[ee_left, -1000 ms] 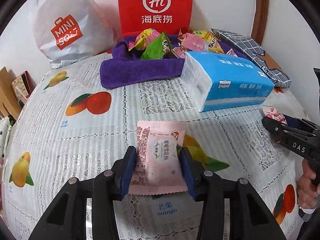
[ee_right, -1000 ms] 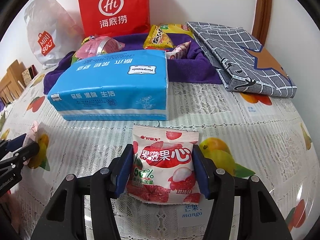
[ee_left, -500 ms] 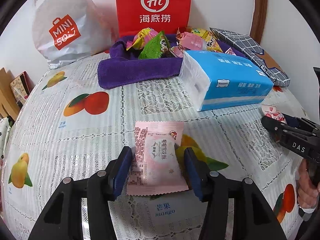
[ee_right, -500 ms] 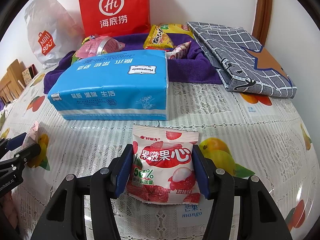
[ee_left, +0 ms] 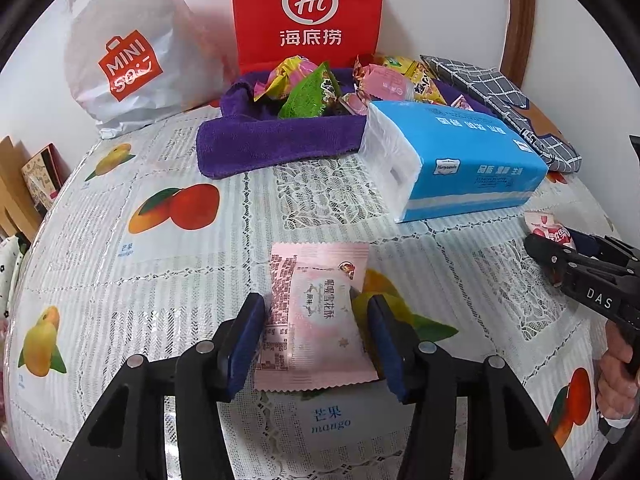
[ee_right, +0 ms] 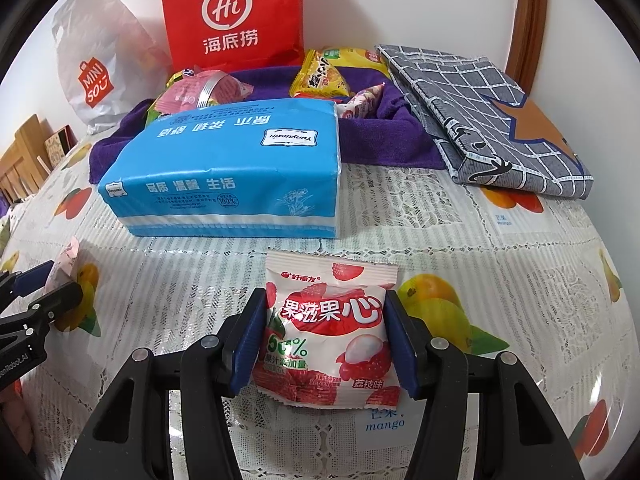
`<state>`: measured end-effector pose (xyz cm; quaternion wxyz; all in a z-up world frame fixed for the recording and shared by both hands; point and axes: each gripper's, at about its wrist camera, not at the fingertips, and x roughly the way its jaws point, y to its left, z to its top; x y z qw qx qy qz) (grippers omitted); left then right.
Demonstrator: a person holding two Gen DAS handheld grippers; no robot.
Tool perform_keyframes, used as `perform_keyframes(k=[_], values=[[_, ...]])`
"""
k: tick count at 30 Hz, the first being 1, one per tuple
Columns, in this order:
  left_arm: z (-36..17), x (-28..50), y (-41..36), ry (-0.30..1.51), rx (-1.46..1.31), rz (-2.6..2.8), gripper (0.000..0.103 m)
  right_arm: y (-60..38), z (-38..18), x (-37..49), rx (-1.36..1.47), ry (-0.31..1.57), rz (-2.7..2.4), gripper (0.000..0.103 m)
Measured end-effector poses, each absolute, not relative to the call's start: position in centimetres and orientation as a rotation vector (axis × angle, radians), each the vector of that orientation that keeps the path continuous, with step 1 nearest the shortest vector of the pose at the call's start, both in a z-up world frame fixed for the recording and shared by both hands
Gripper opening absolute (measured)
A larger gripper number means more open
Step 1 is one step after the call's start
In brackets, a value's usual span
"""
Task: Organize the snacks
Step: 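Carry the lychee bag and pink packet over the purple towel with both tools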
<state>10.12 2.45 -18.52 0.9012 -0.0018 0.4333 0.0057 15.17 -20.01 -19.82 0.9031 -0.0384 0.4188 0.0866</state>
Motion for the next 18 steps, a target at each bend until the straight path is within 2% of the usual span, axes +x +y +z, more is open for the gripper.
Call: perform_keyframes(k=[18], values=[[-18.39, 10.1, 2.72, 0.892, -0.008, 0.026, 0.042, -19.96, -19.87, 15.13, -0.081, 0.863, 0.188, 0.053]])
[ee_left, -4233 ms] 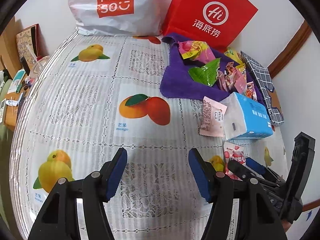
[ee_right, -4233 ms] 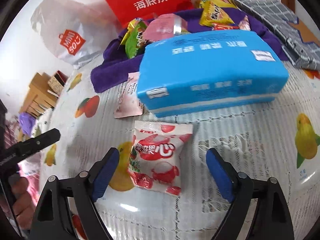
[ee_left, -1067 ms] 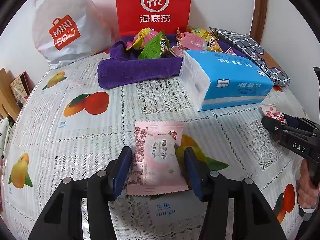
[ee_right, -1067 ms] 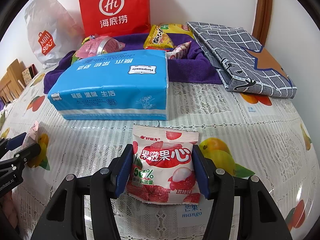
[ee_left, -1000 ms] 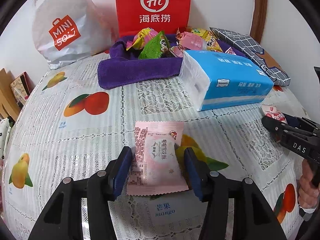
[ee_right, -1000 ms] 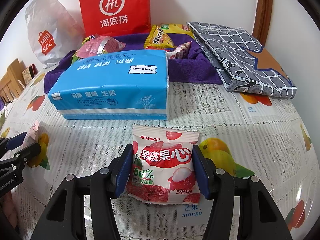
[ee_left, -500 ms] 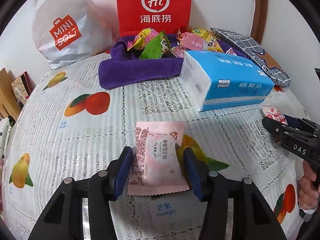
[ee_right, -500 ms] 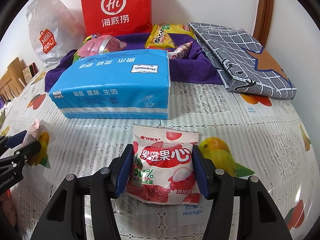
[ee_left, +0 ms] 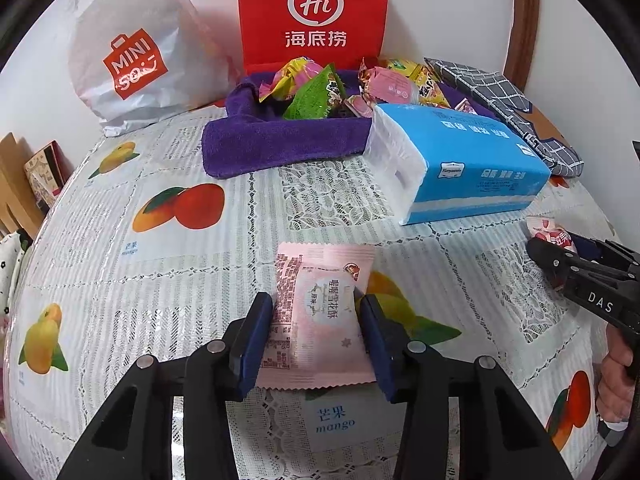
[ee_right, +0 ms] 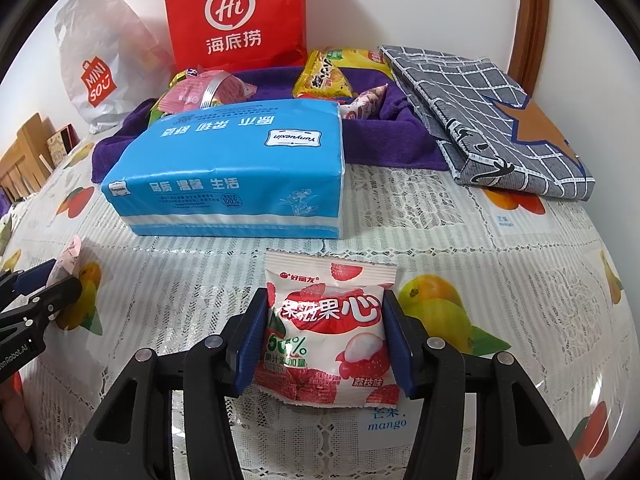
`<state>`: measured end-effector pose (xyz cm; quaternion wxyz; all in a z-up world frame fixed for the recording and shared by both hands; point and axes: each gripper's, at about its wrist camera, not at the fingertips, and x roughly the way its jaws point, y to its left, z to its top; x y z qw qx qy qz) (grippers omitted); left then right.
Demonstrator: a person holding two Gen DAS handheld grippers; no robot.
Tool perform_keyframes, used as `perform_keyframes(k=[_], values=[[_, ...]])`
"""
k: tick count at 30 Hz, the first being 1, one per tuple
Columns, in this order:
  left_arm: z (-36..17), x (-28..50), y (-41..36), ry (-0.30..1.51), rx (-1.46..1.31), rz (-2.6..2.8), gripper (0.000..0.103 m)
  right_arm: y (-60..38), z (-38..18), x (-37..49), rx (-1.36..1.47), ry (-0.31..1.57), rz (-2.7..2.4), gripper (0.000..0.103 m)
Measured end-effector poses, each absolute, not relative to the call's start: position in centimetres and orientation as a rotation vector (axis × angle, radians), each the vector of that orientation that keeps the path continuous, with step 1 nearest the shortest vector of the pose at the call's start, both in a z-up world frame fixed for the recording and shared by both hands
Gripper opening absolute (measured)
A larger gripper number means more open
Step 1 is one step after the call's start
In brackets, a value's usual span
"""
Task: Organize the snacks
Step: 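Carry the lychee bag and pink packet over the purple towel with both tools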
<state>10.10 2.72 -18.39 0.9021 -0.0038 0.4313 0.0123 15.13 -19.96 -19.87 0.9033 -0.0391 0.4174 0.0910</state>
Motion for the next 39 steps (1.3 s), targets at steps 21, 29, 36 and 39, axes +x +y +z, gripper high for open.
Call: perform_keyframes(k=[21, 29, 36, 39], values=[[-15.9, 9.2, 1.4, 0.952, -0.09, 0.039, 0.036, -19.9, -17.6, 13.9, -0.101, 0.85, 0.285, 0.052], [-9.9, 14.8, 2.8, 0.893, -0.156, 0.006, 0.036, -20.1, -9.3, 16.8, -0.033, 0.729, 0.344, 0.052], [-8.6, 23.2, 3.8, 0.888, -0.198, 0.0, 0.036, -18.7, -8.4, 25.6, 0.01, 0.754, 0.322, 0.053], [-9.1, 26.8, 3.8, 0.9, -0.204, 0.007, 0.036, -18.5, -9.5, 29.0, 0.004, 0.779, 0.289, 0.053]])
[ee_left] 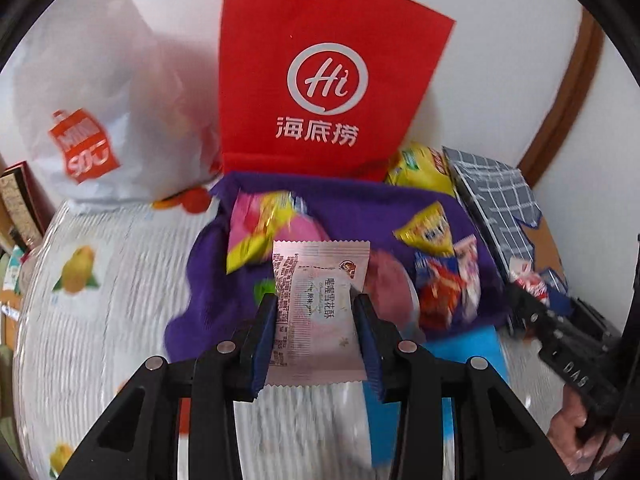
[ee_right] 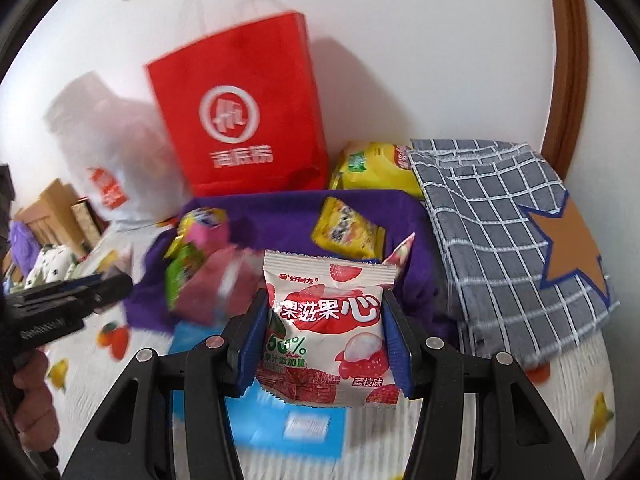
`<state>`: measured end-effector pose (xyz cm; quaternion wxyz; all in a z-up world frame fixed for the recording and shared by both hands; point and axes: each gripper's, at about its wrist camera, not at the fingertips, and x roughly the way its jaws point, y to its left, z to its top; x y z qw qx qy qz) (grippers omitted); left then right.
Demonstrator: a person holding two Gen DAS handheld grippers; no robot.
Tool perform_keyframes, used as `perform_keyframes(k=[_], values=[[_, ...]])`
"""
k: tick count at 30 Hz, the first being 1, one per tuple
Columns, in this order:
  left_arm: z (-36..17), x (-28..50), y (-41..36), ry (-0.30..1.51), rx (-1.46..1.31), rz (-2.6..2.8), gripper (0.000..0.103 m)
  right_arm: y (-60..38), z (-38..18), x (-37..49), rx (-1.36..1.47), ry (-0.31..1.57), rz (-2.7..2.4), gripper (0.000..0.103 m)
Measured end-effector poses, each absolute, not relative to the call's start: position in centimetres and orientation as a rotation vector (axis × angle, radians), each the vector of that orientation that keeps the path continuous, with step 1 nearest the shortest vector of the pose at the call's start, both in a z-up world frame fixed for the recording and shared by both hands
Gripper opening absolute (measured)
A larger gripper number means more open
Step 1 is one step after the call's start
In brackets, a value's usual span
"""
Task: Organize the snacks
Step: 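Carry the lychee bag and pink packet over the purple towel with both tools, then lower both held snacks onto the purple towel, then open both tools to release the lychee bag and pink packet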
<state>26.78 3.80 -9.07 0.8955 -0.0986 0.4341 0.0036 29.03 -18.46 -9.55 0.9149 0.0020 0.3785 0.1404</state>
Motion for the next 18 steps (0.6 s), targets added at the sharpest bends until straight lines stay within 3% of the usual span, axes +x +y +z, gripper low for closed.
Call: perform_keyframes(k=[14, 18], values=[[-11.8, 34.1, 2.5, 0.965, -0.196, 0.002, 0.037, -17.3, -14.2, 36.2, -0.033, 0.908, 0.257, 0.054], [-11.8, 34.5, 2.6, 0.981, -0.207, -0.009, 0.047, -17.2, -14.6, 36.6, -0.033, 0.943, 0.269, 0.057]])
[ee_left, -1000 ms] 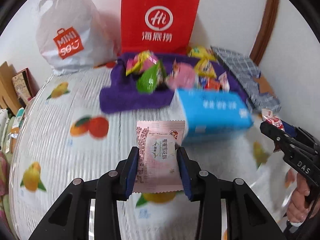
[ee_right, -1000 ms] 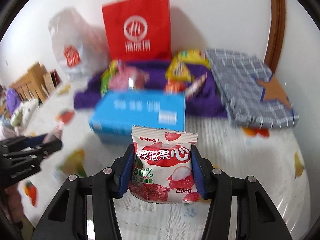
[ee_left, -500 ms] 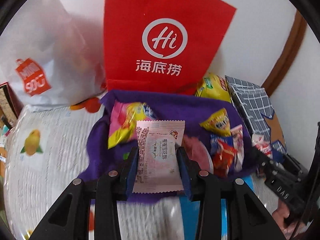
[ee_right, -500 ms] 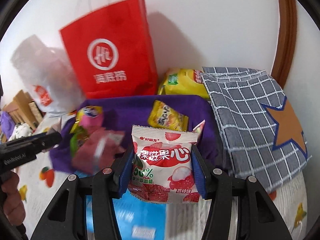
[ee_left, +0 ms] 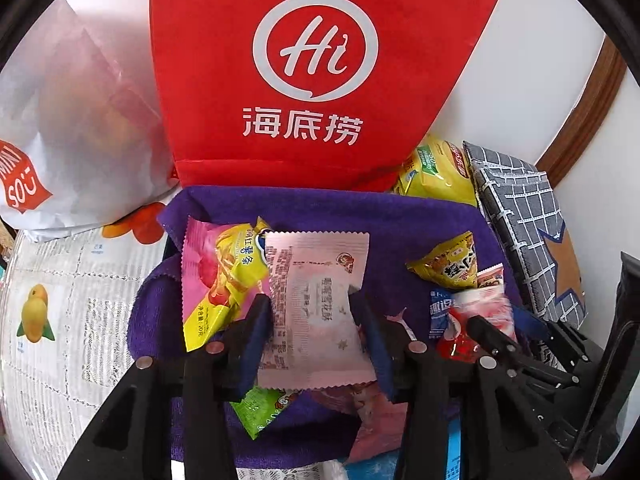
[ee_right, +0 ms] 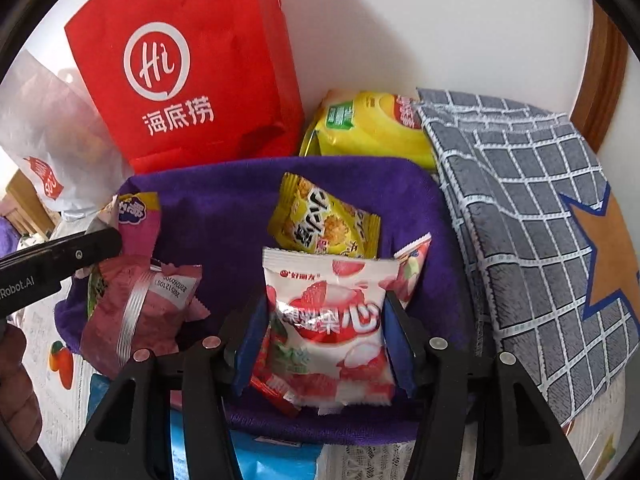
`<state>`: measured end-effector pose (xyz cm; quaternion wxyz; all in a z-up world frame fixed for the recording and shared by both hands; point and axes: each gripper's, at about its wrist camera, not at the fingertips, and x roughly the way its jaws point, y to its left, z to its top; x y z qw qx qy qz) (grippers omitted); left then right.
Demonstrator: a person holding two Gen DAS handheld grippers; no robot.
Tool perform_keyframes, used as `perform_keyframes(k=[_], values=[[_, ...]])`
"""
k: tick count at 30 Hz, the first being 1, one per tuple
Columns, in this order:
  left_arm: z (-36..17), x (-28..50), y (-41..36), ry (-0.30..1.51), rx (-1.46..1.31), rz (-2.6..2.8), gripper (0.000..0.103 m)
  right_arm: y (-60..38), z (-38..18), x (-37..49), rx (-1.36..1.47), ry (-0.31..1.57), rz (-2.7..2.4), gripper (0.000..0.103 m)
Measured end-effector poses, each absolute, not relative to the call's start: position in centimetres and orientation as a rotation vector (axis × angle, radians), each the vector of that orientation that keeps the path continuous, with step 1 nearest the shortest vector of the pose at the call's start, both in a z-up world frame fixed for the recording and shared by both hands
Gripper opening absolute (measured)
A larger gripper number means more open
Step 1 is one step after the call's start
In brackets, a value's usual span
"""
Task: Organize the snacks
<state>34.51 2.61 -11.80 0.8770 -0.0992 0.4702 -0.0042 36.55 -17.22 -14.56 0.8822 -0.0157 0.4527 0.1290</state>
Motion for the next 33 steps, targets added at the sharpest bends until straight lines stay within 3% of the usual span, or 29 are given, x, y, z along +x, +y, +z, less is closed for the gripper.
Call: perform_keyframes(k=[4, 6, 8, 20, 28, 33], values=[[-11.3, 34.1, 2.9, 0.986, -0.197, 0.008, 0.062, -17.4, -14.0, 36.3, -0.014, 0.95, 0.266, 0.071], [-10.3, 33.1, 3.0, 0.97, -0.162, 0.028, 0.076, -17.5, -13.0, 35.7, -0.01, 0.946, 0.27, 0.074], [-9.3, 32.1, 3.1, 0.949, -0.153, 0.039, 0.082, -17.8, -11.6, 34.4, -0.01, 0.915, 0.261, 0.074], [-2.5, 18.9, 2.1, 0.813, -0.143, 0.026, 0.09, -19.9, -3.8, 22.6, -0.004, 0.789, 0.181, 0.078], [-1.2, 12.3, 0.6, 0.76, -0.138, 0.016, 0.092, -21.3, -1.7, 14.7, 0.002, 0.714, 0.169, 0.098], [-1.1, 10.0, 0.2, 0.737, -0.136, 0.019, 0.092, -21.6, -1.2, 11.9, -0.003, 0.681, 0.171, 0.099]])
